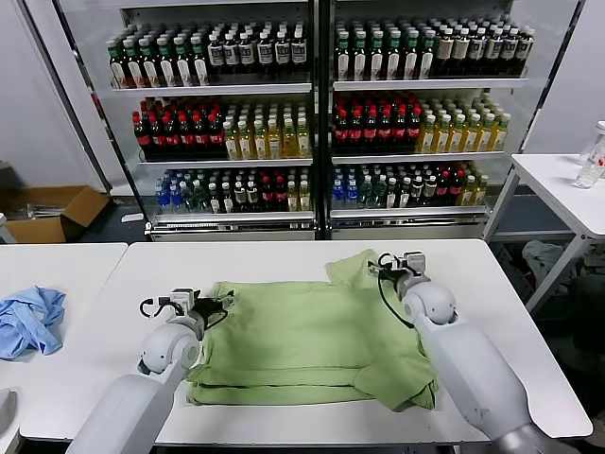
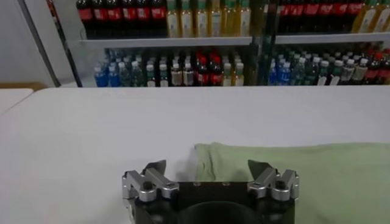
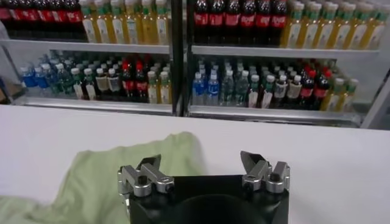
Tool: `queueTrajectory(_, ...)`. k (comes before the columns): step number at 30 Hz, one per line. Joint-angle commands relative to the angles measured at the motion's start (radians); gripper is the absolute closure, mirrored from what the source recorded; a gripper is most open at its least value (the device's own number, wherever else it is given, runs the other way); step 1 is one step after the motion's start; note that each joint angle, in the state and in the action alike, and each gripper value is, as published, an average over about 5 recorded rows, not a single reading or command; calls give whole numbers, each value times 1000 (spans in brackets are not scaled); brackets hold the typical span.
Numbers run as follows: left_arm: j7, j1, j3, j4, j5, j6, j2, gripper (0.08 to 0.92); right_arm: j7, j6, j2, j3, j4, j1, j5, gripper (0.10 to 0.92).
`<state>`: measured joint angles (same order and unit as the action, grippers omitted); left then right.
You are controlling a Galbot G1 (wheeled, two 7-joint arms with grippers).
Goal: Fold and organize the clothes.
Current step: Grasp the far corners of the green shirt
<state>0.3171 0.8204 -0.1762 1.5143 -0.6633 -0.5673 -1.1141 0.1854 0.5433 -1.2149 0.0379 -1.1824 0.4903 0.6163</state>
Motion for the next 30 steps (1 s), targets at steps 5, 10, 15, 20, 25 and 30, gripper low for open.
queueTrajectory(5,-12,-49,30,-70,12,0,-17,402,-23,16,-56,-33,157,-78,-23,353)
queueTrajectory(10,-12,-45,20,-70,-3,-7,-39,549,-42,34,-48,-41,126,-59,-12,500)
queueTrajectory(15,-20,-33,5,-47,-31,2,-44,688,-48,26,-30,-45,78,-44,14,639)
queueTrajectory(20,-59,-5,-16,3,-67,47,-26,818,-58,-12,-6,-38,2,-21,37,786)
queueTrajectory(25,-90,39,-55,71,-124,100,0,910,-63,-53,25,-17,-71,7,46,908)
queueTrajectory(30,-100,90,-108,163,-193,130,22,913,-55,-70,61,28,-181,62,68,919)
